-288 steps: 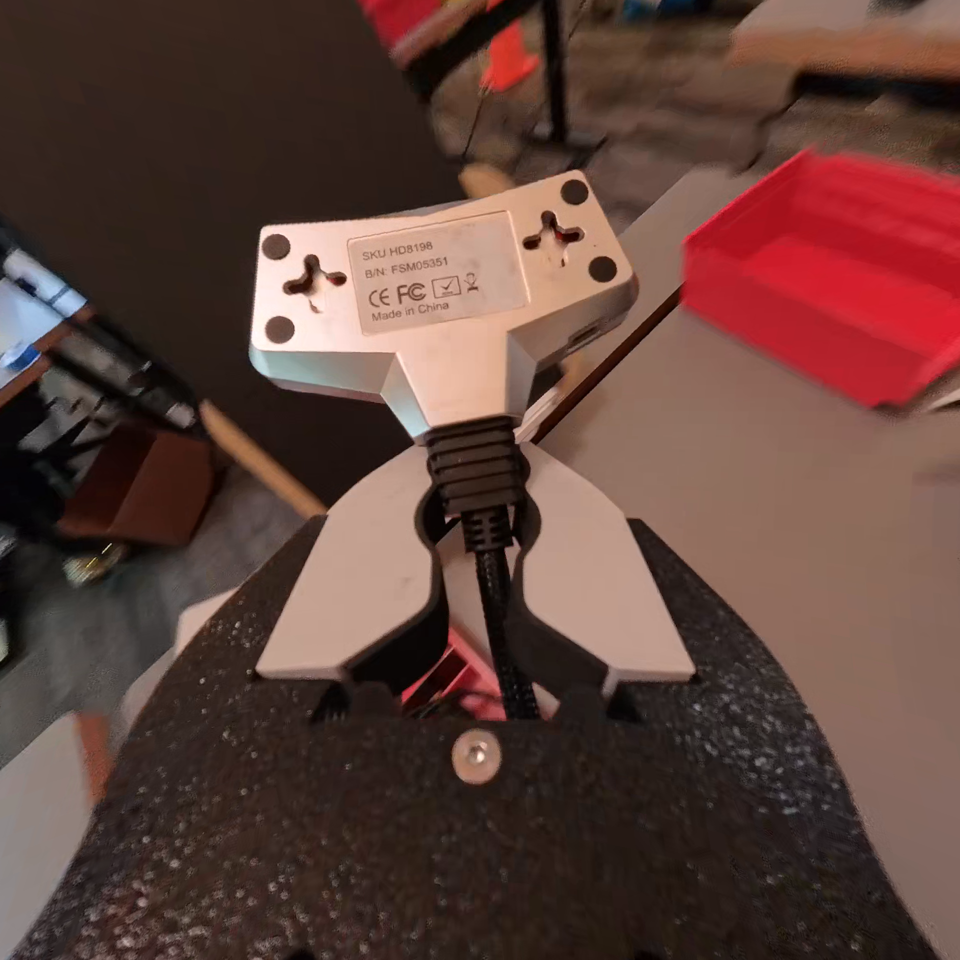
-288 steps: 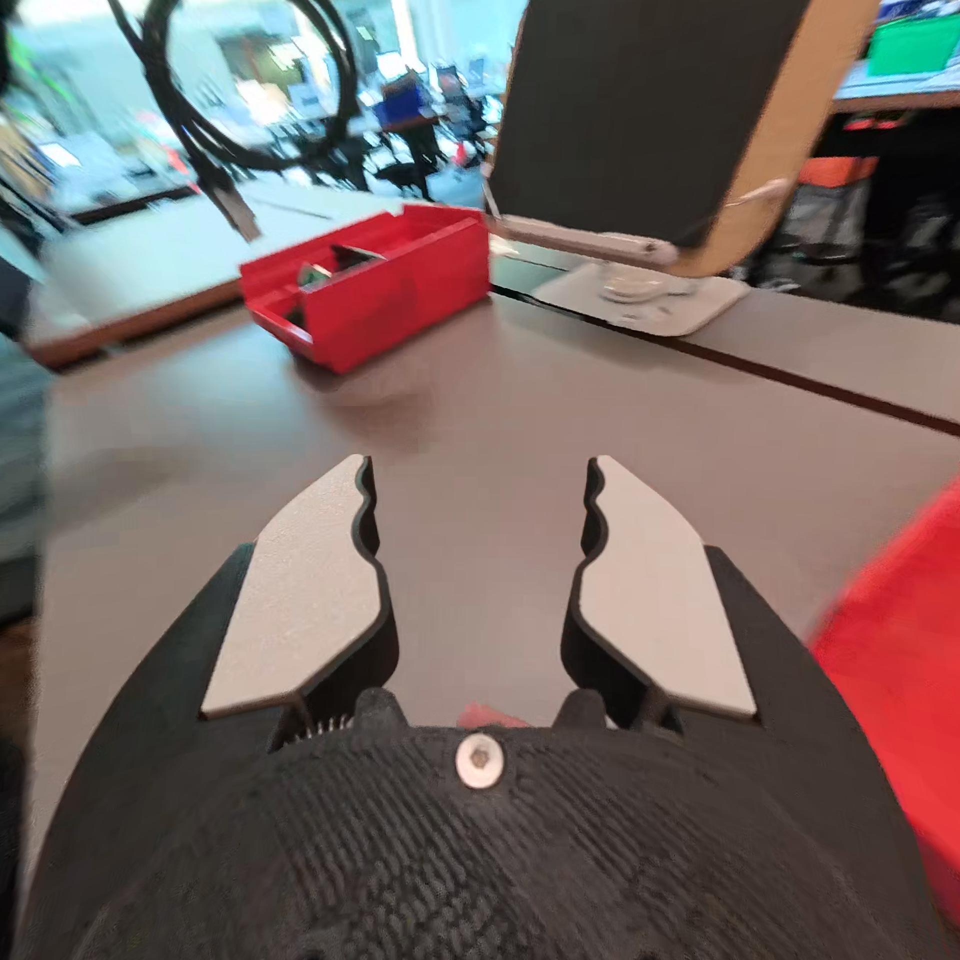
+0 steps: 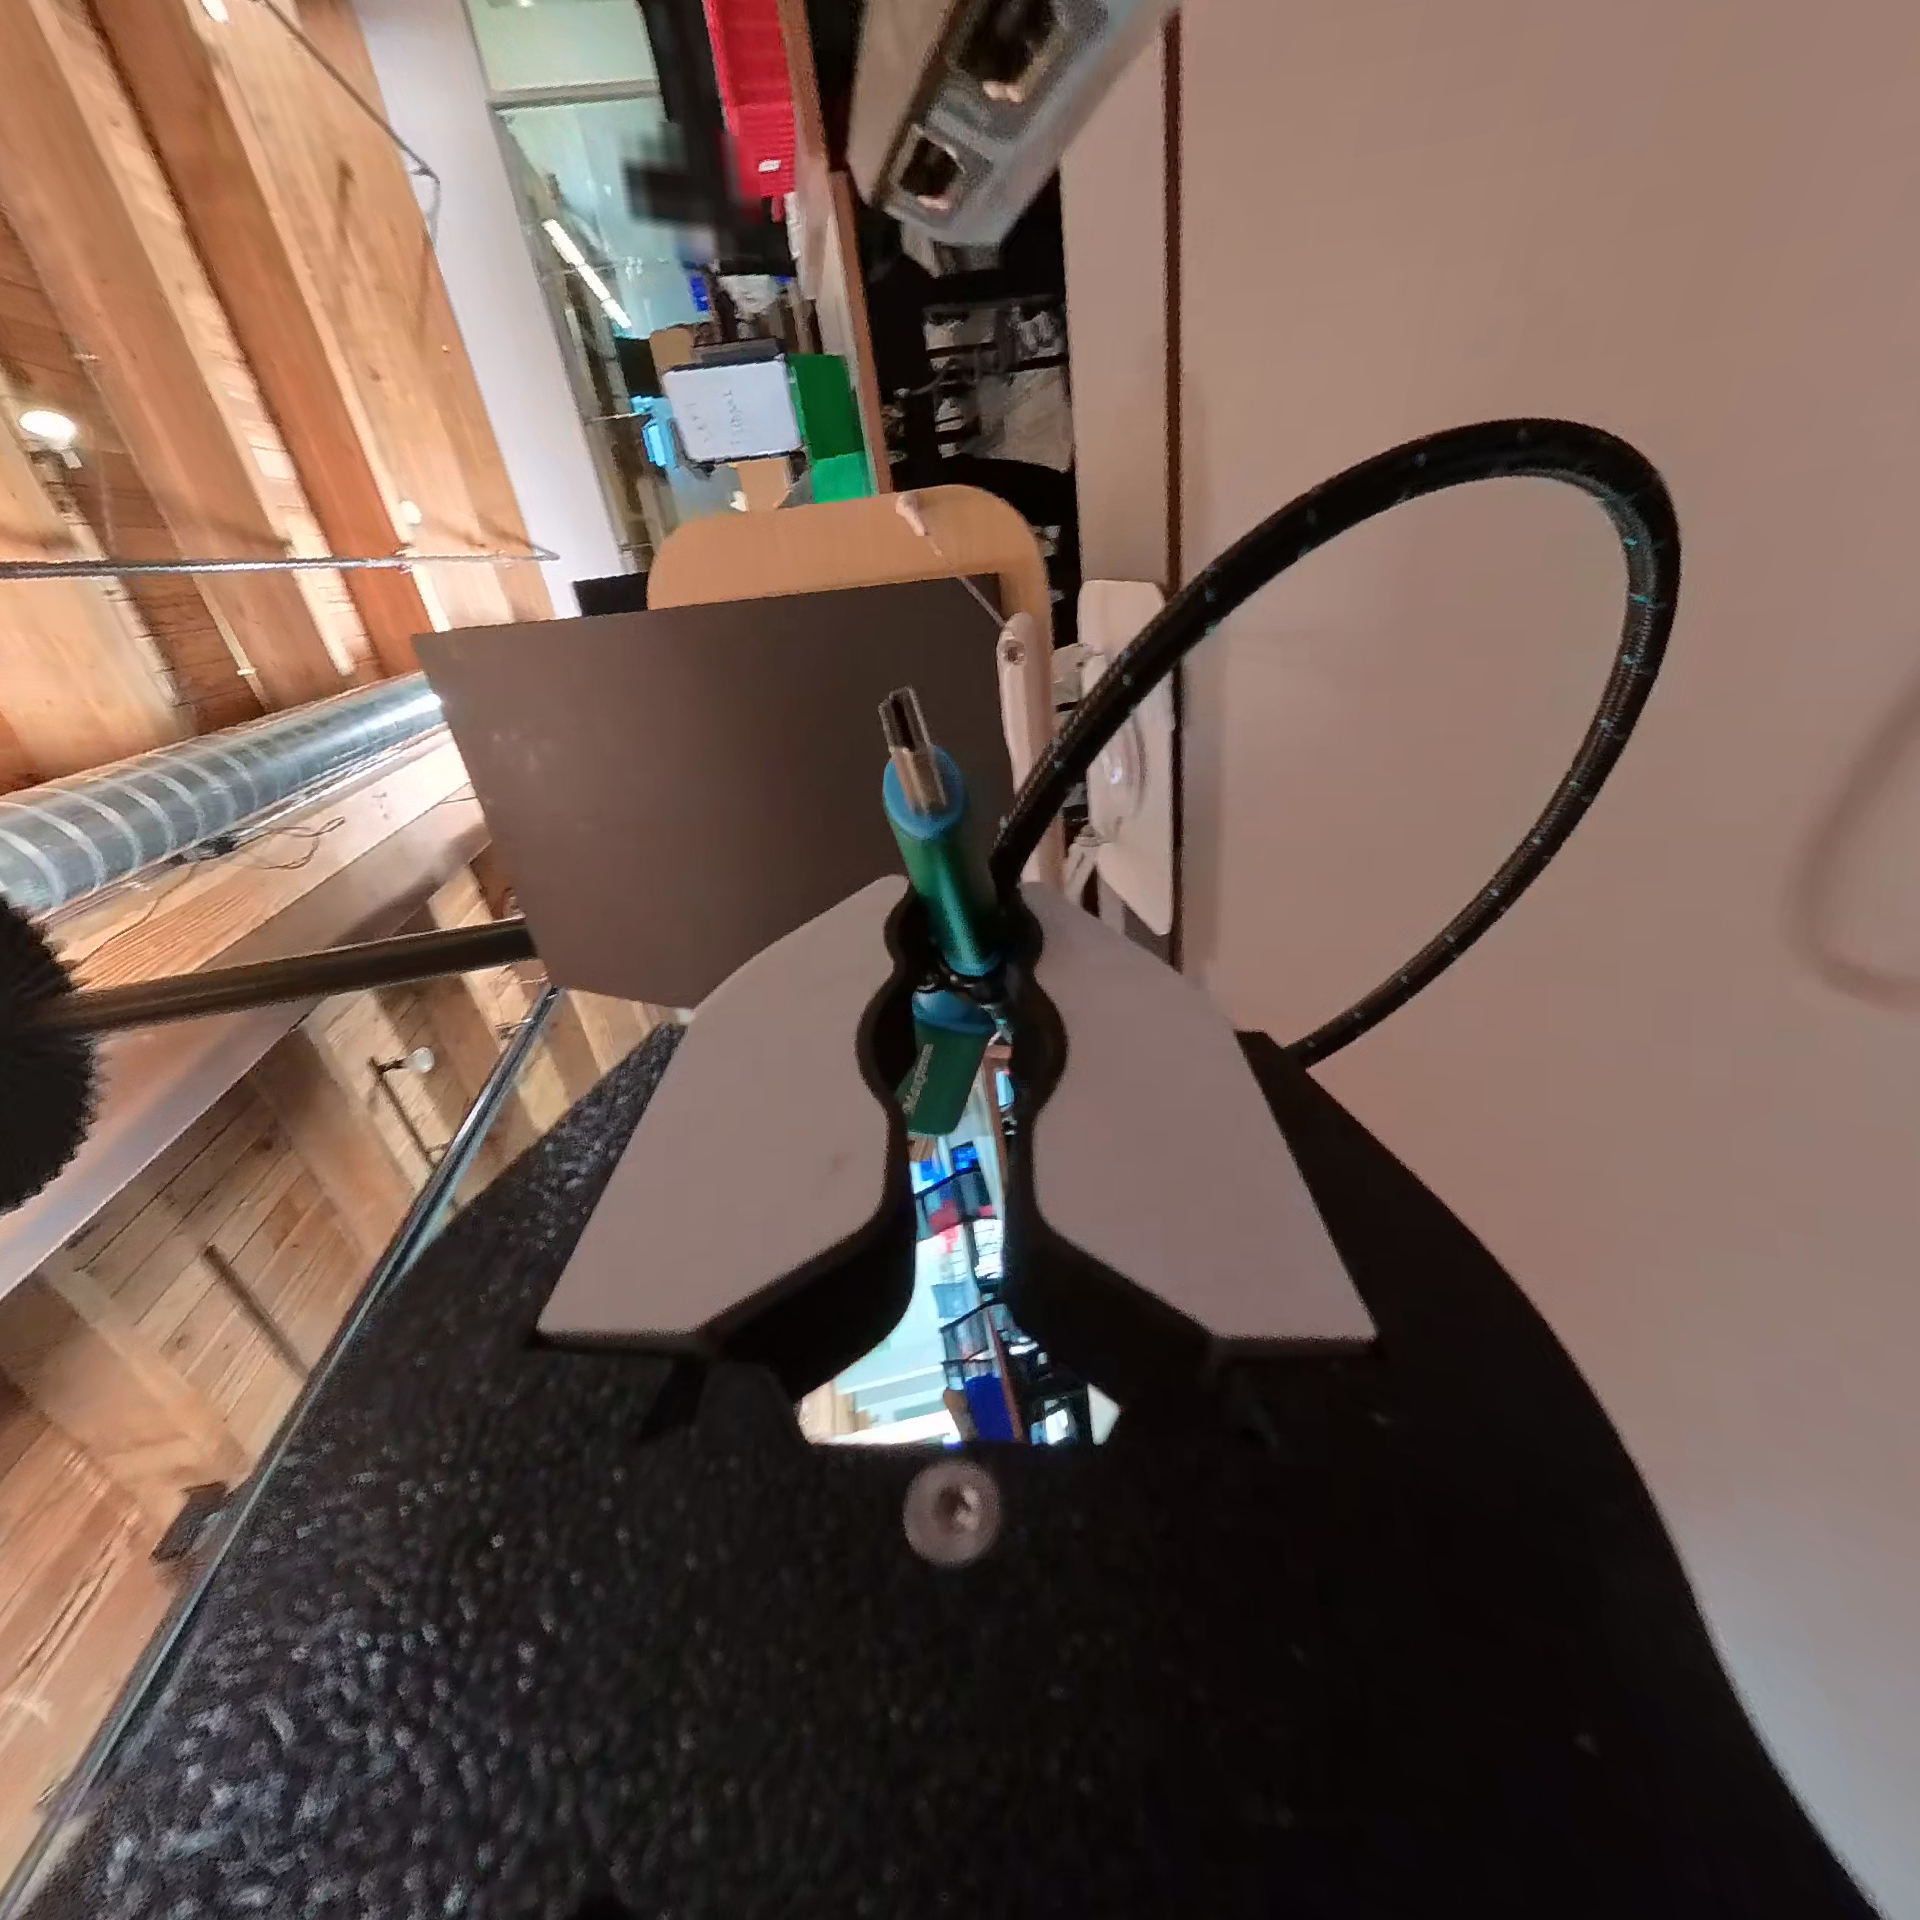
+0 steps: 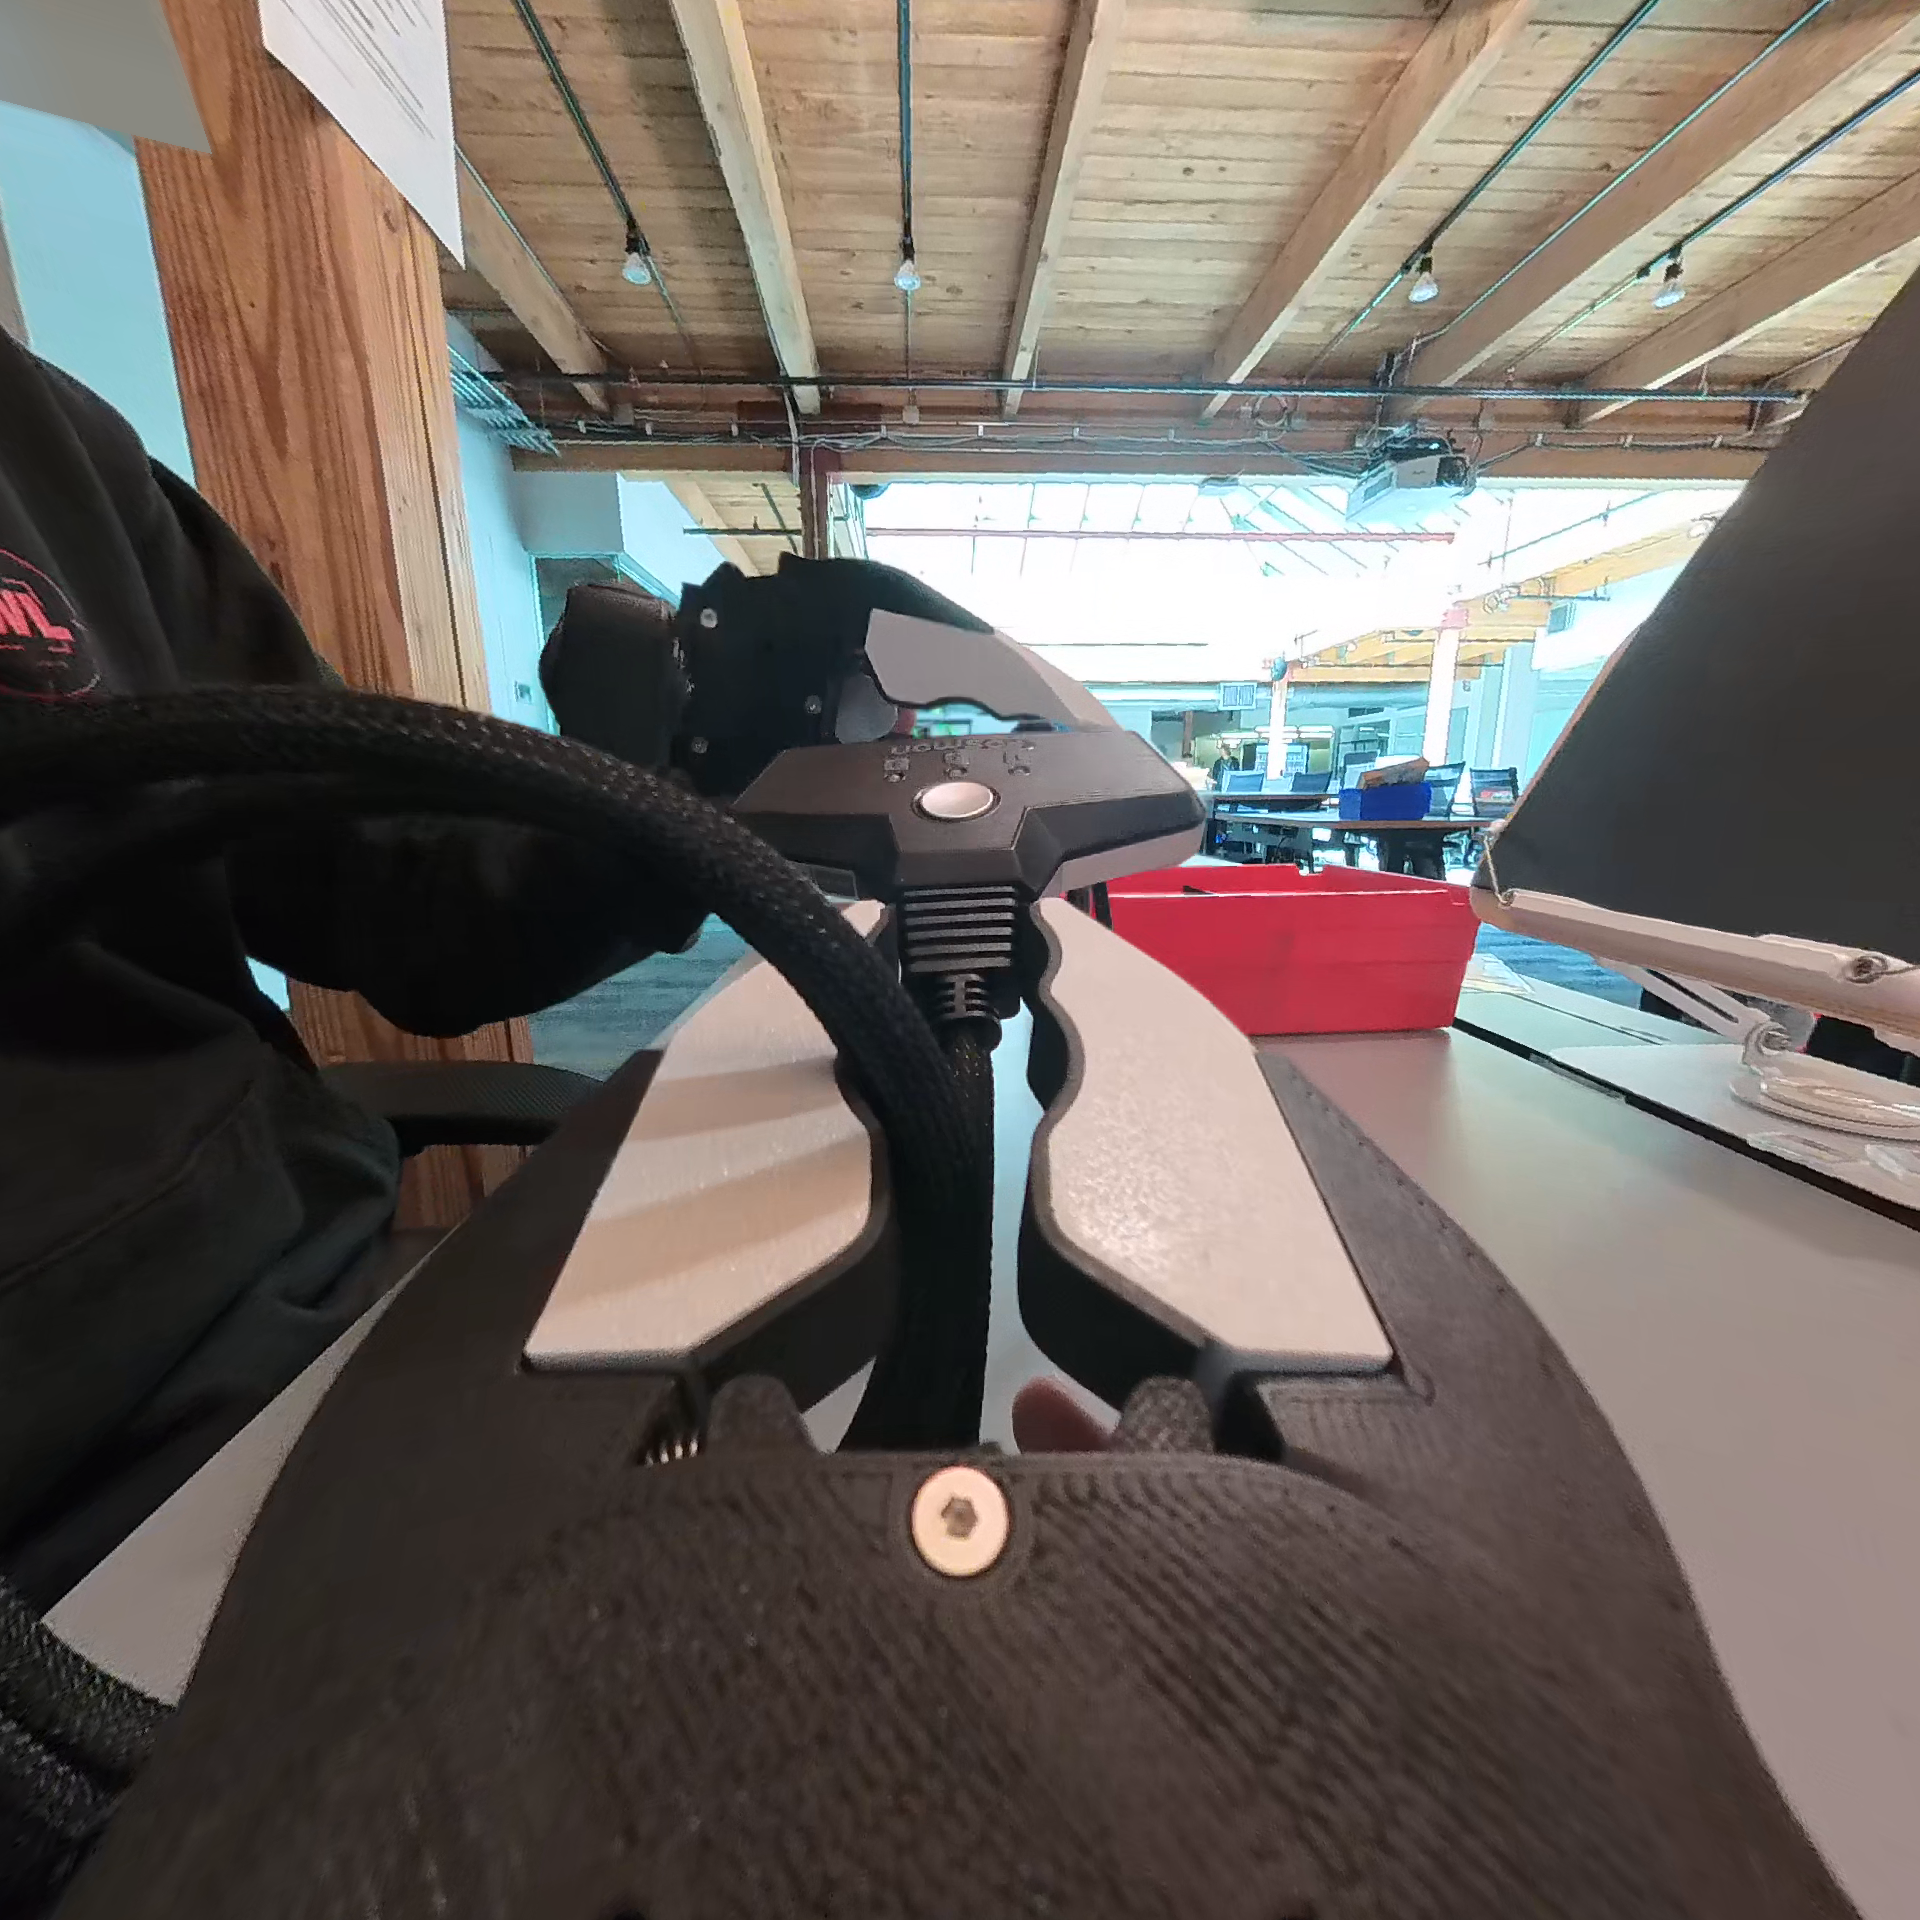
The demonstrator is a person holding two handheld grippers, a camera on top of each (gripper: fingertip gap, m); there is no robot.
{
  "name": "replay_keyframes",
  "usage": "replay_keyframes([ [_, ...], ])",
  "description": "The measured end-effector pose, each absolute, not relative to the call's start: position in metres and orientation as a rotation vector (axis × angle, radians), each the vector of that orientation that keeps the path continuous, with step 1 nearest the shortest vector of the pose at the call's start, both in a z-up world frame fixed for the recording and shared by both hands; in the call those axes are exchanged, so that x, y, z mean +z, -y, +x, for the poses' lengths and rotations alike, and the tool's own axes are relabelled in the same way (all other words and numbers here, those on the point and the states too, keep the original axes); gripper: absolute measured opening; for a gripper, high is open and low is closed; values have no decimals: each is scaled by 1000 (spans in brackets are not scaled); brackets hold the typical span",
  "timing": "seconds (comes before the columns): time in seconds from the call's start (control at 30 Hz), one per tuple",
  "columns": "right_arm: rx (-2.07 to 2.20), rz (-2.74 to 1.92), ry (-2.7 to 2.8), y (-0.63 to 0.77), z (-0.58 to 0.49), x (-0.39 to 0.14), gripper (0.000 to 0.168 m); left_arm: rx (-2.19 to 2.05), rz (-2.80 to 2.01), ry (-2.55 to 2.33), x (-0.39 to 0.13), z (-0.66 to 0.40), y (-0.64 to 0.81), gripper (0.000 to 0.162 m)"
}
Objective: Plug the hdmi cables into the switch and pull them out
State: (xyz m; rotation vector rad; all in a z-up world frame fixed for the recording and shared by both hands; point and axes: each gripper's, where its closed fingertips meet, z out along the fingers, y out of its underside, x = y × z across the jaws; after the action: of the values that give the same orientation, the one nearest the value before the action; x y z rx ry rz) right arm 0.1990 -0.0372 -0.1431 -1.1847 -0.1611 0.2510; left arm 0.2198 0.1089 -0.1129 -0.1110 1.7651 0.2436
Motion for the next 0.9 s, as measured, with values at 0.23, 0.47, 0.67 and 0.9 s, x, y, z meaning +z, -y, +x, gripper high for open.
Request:
replay_keyframes([
  [0.23,242,-1217,179,27,192,-142,23,286,-71,-1689,-111,227,-100,13],
  [0.47,226,-1230,187,32,195,-145,22,41,-184,-2064,-144,223,-98,13],
  [0.67,243,-1185,169,40,201,-141,23,-875,-413,-3107,-171,133,-67,13],
  [0.9,218,-1217,148,39,206,-149,22,-976,-469,-3308,-251,143,-71,13],
])
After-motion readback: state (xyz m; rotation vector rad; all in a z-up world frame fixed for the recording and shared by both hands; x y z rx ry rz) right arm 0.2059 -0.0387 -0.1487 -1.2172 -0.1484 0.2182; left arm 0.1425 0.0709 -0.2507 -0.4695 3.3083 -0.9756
